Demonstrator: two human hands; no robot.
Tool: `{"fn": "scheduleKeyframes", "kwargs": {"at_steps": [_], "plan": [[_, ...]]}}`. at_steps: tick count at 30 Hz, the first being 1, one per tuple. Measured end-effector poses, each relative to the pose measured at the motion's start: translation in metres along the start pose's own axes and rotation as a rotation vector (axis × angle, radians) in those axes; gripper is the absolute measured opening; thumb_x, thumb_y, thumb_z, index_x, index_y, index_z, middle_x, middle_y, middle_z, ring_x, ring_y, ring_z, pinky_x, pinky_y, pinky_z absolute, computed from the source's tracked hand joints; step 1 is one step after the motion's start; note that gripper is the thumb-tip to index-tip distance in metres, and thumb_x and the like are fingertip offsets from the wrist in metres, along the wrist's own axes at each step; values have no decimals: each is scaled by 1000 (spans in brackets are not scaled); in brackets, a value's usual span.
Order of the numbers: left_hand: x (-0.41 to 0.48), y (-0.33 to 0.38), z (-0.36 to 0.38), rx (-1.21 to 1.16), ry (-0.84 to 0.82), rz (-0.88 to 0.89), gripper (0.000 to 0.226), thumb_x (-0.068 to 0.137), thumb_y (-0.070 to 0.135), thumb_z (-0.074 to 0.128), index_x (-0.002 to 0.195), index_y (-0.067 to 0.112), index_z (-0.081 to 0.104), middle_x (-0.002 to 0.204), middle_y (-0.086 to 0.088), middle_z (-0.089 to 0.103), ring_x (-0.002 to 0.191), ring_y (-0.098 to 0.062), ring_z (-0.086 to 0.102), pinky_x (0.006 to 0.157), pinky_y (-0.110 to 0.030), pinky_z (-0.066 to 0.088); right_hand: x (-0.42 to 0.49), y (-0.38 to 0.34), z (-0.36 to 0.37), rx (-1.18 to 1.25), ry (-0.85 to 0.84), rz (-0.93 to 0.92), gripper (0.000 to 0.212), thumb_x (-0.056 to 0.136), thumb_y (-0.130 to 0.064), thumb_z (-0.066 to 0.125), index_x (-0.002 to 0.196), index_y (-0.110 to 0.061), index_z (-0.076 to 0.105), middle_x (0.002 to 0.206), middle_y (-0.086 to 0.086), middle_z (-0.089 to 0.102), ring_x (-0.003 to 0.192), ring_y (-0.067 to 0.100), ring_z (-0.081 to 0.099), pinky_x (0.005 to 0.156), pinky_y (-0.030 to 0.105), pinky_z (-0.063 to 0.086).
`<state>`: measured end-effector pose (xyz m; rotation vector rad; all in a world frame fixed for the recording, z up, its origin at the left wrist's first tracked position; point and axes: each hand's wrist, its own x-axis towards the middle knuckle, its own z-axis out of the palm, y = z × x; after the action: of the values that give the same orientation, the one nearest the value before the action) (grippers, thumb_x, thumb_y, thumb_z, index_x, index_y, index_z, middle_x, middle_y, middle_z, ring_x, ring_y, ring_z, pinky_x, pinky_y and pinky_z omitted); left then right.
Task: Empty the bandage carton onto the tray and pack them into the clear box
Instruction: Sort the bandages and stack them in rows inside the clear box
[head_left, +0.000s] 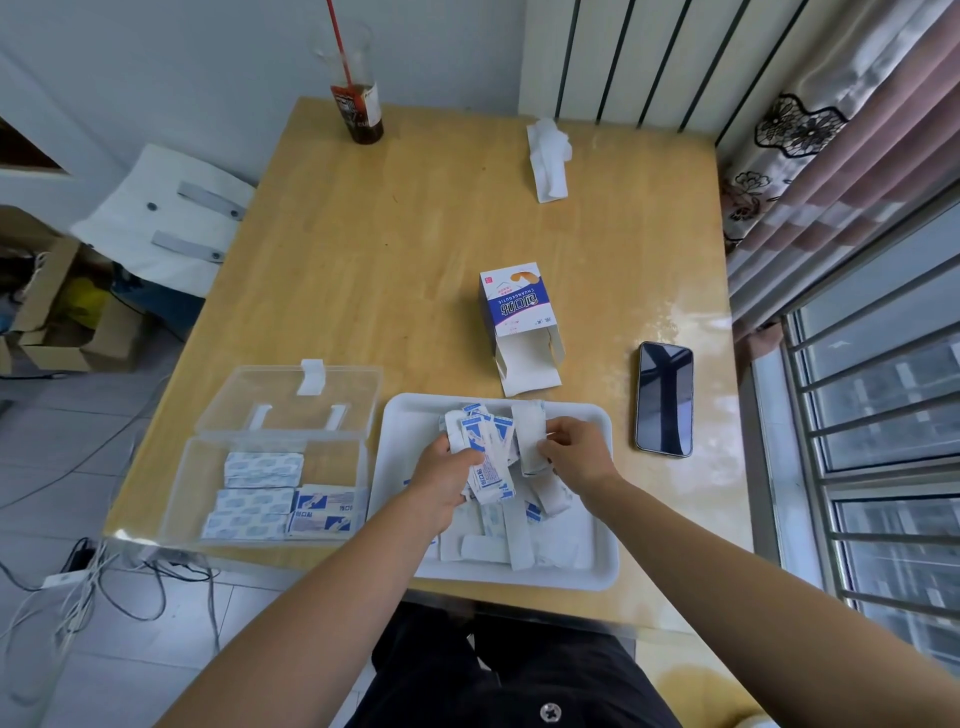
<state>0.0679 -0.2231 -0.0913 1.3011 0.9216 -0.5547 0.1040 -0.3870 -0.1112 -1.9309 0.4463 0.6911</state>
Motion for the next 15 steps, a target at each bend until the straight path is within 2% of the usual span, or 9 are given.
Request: {"fn": "scheduleKeyframes", "kwargs": {"at_steps": [4, 7, 9, 11, 13, 15], "plan": [[1, 0, -6, -44, 55, 7, 31, 93, 1, 49, 120, 13, 57, 114, -11, 65, 93, -27, 63, 69, -32, 51, 3, 7, -4, -123, 69, 34, 22, 86, -3, 49, 99, 3, 66, 99, 22, 67, 76, 19, 50, 69, 30, 41], [2, 0, -9, -75, 67, 1, 29, 93, -1, 50, 115, 14, 59, 111, -12, 66, 89, -26, 64, 70, -34, 52, 2, 11, -8, -158, 69, 32, 26, 84, -2, 48, 101, 6, 65, 100, 25, 66, 73, 19, 47, 66, 28, 39], [1, 1, -8, -79, 67, 0, 26, 93, 0, 50, 112, 16, 58, 111, -11, 65, 88, -25, 63, 74, -35, 52, -1, 8, -9, -211, 130, -54, 23, 85, -2, 47, 96, 2, 67, 93, 21, 68, 69, 19, 49, 63, 26, 39], [-1, 2, -7, -78, 63, 9, 26, 93, 0, 49, 111, 17, 58, 110, -9, 65, 90, -26, 62, 74, -33, 51, -5, 3, -10, -293, 249, -193, 24, 84, -2, 50, 93, -9, 70, 89, 10, 67, 68, 18, 53, 62, 28, 45], [-3, 3, -6, -80, 59, 18, 26, 94, 0, 49, 112, 17, 58, 108, -8, 64, 92, -25, 62, 69, -31, 50, -6, 3, -10, -378, 325, -304, 28, 84, -2, 52, 99, -15, 71, 95, 2, 62, 72, 18, 57, 65, 32, 50], [-4, 4, -8, -95, 57, 20, 27, 94, -1, 48, 113, 16, 58, 108, -9, 64, 93, -26, 62, 64, -29, 51, -6, 7, -10, -477, 287, -348, 24, 87, -6, 55, 102, -14, 70, 100, 2, 59, 77, 19, 57, 67, 33, 51]]}}
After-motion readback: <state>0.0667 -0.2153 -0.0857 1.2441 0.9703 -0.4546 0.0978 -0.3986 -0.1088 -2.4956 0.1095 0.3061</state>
